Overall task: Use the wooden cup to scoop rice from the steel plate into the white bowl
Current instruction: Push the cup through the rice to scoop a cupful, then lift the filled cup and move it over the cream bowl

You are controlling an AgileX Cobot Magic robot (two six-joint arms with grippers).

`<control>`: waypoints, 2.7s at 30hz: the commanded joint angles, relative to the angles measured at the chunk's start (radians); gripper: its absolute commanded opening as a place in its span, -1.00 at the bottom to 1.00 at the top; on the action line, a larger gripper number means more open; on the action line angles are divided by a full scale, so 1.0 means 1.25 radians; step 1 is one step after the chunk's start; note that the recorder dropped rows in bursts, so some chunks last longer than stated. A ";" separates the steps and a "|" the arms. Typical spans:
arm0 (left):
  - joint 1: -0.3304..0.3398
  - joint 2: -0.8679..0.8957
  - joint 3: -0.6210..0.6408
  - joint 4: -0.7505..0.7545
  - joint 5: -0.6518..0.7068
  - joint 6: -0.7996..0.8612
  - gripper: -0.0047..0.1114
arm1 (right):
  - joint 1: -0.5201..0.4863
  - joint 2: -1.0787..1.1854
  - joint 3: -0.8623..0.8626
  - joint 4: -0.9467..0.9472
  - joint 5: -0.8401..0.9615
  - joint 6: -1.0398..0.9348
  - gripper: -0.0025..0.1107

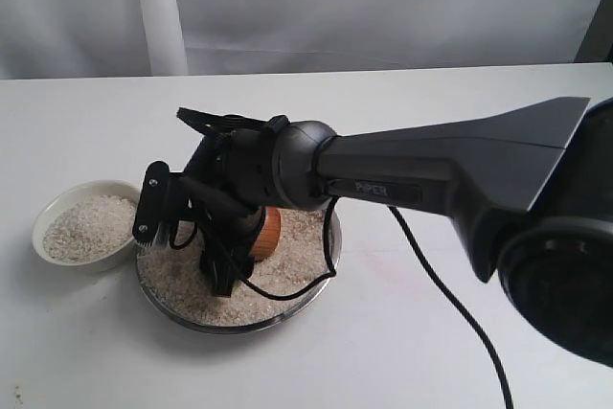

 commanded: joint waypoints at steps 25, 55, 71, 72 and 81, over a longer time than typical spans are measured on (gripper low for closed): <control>-0.002 -0.001 -0.006 -0.004 -0.008 -0.002 -0.92 | -0.038 -0.075 0.112 0.200 -0.198 -0.021 -0.96; -0.002 -0.001 -0.006 -0.004 -0.008 -0.002 -0.92 | -0.055 -0.296 0.549 0.264 -0.887 -0.018 -0.96; -0.002 -0.001 -0.006 -0.004 -0.008 -0.002 -0.92 | -0.015 -0.239 0.130 0.023 -0.447 -0.007 -0.96; -0.002 -0.001 -0.006 -0.004 -0.008 -0.002 -0.92 | -0.007 -0.224 0.093 0.001 -0.424 0.004 -0.96; -0.002 -0.001 -0.006 -0.004 -0.008 -0.002 -0.92 | 0.073 -0.021 -0.226 -0.239 -0.181 0.008 -0.96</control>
